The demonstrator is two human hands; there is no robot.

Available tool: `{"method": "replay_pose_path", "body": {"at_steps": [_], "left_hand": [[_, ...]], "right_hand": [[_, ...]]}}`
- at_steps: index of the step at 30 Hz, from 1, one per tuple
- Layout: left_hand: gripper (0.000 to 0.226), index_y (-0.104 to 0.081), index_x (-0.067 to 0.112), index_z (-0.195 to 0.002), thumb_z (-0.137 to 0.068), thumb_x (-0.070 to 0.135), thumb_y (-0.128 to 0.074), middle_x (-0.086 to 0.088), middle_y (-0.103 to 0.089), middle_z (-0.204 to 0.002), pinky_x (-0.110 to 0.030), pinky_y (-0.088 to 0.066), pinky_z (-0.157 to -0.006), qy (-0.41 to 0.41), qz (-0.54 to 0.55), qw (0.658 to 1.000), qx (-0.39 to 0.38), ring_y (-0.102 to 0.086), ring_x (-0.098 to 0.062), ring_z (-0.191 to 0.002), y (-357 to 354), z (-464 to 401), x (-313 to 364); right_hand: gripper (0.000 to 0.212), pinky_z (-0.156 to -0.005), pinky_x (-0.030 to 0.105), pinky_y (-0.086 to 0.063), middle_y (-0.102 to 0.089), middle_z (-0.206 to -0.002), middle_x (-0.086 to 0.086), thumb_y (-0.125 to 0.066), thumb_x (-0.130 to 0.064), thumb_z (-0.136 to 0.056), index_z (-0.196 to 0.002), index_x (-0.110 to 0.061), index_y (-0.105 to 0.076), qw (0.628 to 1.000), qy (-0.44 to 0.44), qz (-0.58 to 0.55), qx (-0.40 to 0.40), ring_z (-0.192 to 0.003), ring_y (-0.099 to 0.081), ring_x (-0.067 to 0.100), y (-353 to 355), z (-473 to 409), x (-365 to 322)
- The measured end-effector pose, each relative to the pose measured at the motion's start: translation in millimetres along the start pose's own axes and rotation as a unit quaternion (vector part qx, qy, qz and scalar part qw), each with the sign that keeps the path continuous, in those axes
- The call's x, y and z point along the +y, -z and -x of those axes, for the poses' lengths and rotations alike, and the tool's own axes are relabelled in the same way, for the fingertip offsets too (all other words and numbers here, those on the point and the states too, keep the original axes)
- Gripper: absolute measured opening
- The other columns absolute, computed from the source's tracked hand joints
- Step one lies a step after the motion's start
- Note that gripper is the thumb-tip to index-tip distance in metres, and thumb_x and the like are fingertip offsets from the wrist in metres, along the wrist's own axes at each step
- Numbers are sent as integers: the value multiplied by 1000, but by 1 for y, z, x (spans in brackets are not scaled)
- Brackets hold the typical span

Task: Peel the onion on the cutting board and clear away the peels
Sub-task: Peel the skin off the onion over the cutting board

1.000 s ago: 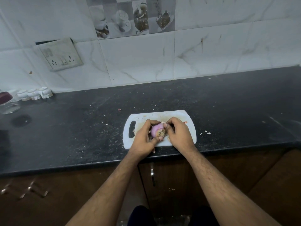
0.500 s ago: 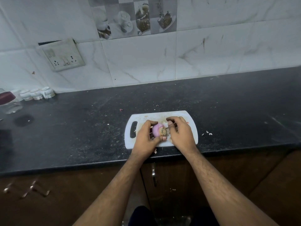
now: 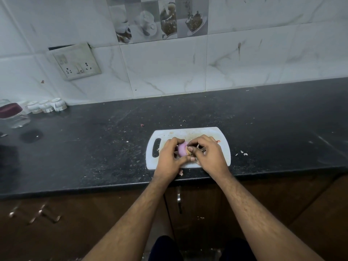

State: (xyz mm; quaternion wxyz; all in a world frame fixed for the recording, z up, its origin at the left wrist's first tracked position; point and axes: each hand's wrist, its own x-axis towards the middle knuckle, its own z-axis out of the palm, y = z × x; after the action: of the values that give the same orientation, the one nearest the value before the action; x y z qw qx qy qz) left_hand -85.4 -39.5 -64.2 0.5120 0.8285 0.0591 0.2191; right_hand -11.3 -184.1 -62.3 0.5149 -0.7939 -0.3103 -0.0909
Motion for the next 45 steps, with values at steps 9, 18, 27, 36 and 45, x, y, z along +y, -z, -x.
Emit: {"method": "replay_pose_path", "body": {"at_steps": [9, 18, 27, 36, 45], "left_hand": [[55, -58, 14, -115, -74, 27, -92, 4, -42, -110, -2, -41, -82, -38, -115, 992, 34, -48, 3, -97, -6, 7, 4], [51, -63, 11, -108, -68, 14, -95, 3, -42, -105, 0, -39, -83, -38, -118, 991, 50, -47, 12, -95, -6, 7, 2], [59, -60, 13, -105, -62, 22, -99, -2, -50, -104, -4, -49, -66, 7, -77, 995, 63, -54, -5, -85, -2, 3, 8], [62, -55, 20, -103, -61, 31, -99, 9, -43, -103, -10, -49, -76, -11, -89, 995, 48, -52, -2, -91, -4, 2, 3], [62, -53, 18, -105, -64, 32, -97, 2, -41, -109, -8, -43, -82, -26, -120, 992, 30, -47, 0, -95, -6, 1, 1]], "right_hand": [[8, -84, 29, -51, -68, -91, -14, -78, -22, -88, -96, -21, -76, 999, -27, -17, -4, -98, -59, 7, -2, -2, 1], [13, -75, 30, -44, -58, -105, -9, -49, -24, -102, -104, -18, -60, 982, 57, 170, -53, -98, -44, 12, -8, 2, 0], [11, -83, 33, -44, -57, -101, -10, -52, -19, -103, -106, -17, -62, 991, 29, 103, -84, -99, -48, 12, -4, -4, 5], [21, -90, 20, -46, -66, -110, -13, -63, -25, -100, -117, -22, -74, 999, 1, -16, -47, -111, -57, 8, 0, -4, 1], [12, -82, 12, -41, -66, -93, -18, -84, -27, -81, -92, -25, -79, 1000, -4, -7, 18, -100, -53, 6, -2, -1, 1]]}}
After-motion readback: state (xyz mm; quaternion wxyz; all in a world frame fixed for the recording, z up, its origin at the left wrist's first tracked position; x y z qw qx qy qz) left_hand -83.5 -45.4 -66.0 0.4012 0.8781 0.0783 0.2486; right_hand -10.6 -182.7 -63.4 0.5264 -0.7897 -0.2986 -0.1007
